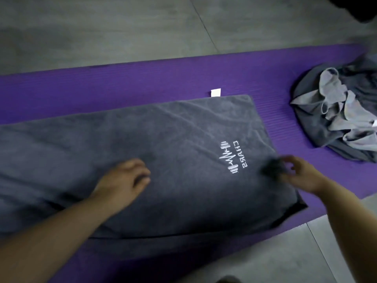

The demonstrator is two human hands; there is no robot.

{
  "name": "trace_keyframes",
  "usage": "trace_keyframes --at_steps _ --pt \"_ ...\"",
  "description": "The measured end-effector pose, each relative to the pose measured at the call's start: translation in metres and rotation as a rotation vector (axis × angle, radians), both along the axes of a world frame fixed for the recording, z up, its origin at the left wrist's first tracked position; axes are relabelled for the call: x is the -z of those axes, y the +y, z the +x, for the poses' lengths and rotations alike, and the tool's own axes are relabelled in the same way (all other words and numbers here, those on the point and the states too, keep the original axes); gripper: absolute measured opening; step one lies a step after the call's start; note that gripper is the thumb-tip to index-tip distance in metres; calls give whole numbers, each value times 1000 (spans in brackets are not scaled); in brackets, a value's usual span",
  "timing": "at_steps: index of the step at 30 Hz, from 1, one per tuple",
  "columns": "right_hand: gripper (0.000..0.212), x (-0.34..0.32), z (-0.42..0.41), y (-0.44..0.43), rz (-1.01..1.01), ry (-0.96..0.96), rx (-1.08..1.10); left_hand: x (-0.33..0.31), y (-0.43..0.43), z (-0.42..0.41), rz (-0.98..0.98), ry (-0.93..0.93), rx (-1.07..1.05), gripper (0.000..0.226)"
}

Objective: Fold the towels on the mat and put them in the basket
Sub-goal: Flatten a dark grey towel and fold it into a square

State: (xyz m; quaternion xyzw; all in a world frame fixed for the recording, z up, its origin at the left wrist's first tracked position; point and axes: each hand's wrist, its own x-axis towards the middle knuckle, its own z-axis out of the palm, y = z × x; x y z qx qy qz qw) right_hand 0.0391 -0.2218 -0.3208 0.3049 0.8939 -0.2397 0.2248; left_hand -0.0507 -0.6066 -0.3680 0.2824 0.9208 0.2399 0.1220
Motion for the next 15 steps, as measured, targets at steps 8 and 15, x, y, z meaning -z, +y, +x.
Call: trace_keyframes --at_steps 8,15 --pt "40 41 -151 -10 206 194 241 -3 18 -106 -165 -168 -580 65" --pt "30 51 -158 -11 212 237 289 12 41 -117 -295 -189 -660 39"
